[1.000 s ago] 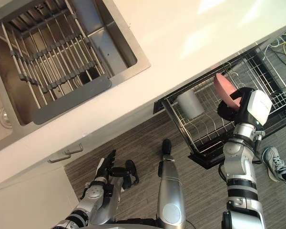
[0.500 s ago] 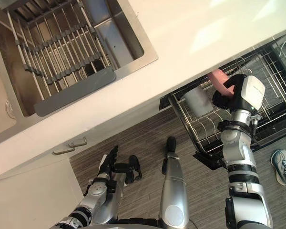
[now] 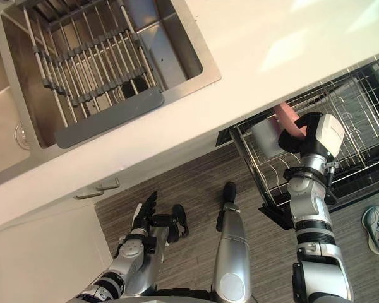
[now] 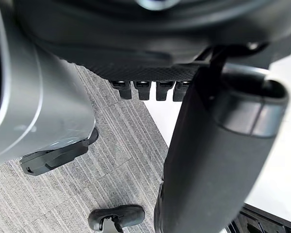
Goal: Walk over to the sink, pick up the cup, carry it to the dishwasher, place the cup inside the dishwasher, then close the dishwasher door
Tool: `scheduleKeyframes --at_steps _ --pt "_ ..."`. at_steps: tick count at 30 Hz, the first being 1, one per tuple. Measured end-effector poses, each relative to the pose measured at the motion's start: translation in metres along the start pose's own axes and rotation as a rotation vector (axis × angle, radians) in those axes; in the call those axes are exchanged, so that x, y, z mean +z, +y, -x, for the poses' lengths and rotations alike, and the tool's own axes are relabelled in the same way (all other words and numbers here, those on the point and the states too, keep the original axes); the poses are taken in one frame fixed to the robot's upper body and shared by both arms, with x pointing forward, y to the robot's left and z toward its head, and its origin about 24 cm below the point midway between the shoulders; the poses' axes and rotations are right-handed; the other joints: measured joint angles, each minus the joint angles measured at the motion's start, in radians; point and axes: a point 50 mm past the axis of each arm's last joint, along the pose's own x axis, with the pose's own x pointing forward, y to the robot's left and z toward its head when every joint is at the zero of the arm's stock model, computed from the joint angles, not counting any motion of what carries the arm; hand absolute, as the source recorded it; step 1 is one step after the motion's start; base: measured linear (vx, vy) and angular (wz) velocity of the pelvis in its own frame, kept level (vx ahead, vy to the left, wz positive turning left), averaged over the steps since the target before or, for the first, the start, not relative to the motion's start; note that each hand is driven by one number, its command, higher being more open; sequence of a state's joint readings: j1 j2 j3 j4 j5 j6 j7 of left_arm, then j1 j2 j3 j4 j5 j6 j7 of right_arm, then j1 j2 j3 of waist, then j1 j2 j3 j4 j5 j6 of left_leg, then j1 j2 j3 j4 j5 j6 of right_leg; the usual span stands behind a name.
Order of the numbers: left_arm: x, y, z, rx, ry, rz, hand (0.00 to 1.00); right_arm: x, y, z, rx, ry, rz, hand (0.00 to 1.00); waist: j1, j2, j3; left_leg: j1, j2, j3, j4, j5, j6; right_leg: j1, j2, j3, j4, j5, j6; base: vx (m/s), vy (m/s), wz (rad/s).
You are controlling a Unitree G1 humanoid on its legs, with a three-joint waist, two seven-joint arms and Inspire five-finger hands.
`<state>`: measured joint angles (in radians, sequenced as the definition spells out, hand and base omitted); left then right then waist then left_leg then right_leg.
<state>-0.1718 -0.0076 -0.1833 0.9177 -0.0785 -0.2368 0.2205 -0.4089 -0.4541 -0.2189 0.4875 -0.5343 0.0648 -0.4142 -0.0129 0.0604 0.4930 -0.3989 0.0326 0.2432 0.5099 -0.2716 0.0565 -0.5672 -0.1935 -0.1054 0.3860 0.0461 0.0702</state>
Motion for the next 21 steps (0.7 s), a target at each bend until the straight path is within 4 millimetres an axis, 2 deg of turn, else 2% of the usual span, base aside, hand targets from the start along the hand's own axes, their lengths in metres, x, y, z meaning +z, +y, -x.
scheduleKeyframes --at_steps 1,2,6,10,15,21 --pt "0.000 0.000 0.000 0.003 0.002 0.004 1.00 -0.003 -0.001 0.002 -0.011 0.021 -0.012 0.00 0.000 0.000 0.000 0.000 0.002 0.000 0.000 0.000 0.000 0.000 0.001 -0.001 0.000 -0.001 -0.001 -0.01 -0.030 0.00" --pt "0.000 0.000 0.000 0.007 0.004 0.009 1.00 -0.007 -0.003 0.006 -0.030 0.044 -0.027 1.00 0.001 0.000 0.000 0.000 0.004 0.000 0.000 0.000 0.000 0.000 0.002 -0.002 0.001 -0.002 -0.002 0.00 0.000 0.00" --pt "0.001 0.000 -0.001 0.015 0.010 0.014 1.00 -0.020 -0.014 0.016 -0.105 0.115 -0.052 1.00 0.002 0.000 0.000 0.000 0.012 0.005 0.001 -0.003 -0.006 -0.002 0.009 0.000 0.001 -0.004 -0.005 0.00 -0.006 -0.03" --pt "0.002 -0.001 -0.001 0.019 0.010 0.021 1.00 -0.023 -0.026 0.019 -0.178 0.139 -0.072 1.00 0.011 0.000 0.000 0.000 0.022 0.012 0.003 -0.007 -0.012 -0.010 0.013 0.005 0.013 -0.012 -0.011 0.01 -0.006 -0.06" --pt "0.003 -0.004 -0.001 0.015 0.007 0.027 1.00 -0.017 -0.035 0.025 -0.227 0.115 -0.097 1.00 0.020 -0.001 0.000 0.002 0.035 0.005 0.012 -0.014 -0.025 -0.013 0.021 -0.005 0.039 -0.034 -0.021 0.04 -0.038 0.01" --pt "0.004 -0.007 -0.001 0.013 0.006 0.039 1.00 -0.005 -0.034 0.029 -0.244 0.086 -0.146 1.00 0.023 -0.002 0.000 0.002 0.036 0.000 0.012 -0.016 -0.028 -0.019 0.020 -0.007 0.053 -0.045 -0.024 0.01 -0.007 0.01"
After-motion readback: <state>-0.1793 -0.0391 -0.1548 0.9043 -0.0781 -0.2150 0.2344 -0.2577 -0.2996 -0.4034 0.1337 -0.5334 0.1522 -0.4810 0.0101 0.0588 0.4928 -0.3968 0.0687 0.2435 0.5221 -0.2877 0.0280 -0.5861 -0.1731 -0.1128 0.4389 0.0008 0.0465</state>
